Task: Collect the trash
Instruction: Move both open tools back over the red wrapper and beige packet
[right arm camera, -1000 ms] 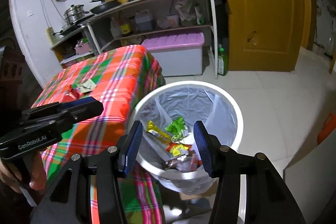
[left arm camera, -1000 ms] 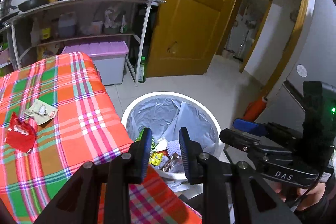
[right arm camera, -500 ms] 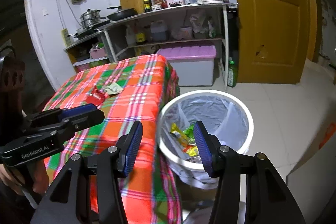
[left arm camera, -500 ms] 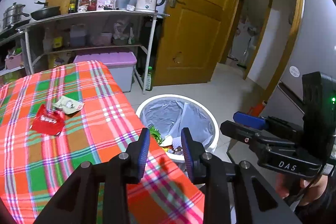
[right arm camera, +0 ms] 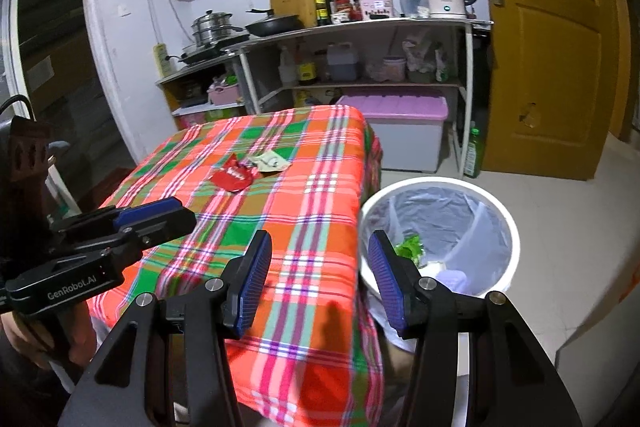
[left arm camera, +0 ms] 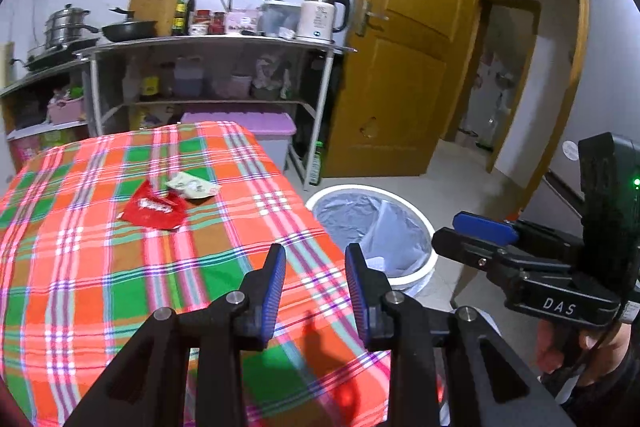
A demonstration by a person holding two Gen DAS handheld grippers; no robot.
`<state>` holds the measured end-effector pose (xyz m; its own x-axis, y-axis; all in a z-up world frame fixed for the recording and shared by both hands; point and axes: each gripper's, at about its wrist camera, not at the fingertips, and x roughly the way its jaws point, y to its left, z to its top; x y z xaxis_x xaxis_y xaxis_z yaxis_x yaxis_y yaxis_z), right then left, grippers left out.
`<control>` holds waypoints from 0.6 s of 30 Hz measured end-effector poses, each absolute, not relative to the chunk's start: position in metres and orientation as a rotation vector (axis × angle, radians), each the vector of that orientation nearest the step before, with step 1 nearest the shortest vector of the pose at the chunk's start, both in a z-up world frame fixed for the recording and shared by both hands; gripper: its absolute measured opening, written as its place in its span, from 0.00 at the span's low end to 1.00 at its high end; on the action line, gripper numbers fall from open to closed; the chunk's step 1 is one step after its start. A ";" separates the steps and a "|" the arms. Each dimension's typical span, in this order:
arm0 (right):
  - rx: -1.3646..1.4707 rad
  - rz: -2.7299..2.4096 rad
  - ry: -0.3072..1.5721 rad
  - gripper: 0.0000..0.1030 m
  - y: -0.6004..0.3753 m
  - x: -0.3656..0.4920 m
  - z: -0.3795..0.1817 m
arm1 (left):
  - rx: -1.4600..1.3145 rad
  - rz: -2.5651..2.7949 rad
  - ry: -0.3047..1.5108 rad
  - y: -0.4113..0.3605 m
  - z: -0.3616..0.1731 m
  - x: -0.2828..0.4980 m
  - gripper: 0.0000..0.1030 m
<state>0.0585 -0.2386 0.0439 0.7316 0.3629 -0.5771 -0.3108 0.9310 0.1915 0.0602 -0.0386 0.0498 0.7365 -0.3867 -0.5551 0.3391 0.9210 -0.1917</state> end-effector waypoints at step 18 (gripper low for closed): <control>0.003 0.495 0.671 0.50 -0.177 0.082 0.040 | -0.183 -0.223 0.616 0.039 0.040 0.060 0.30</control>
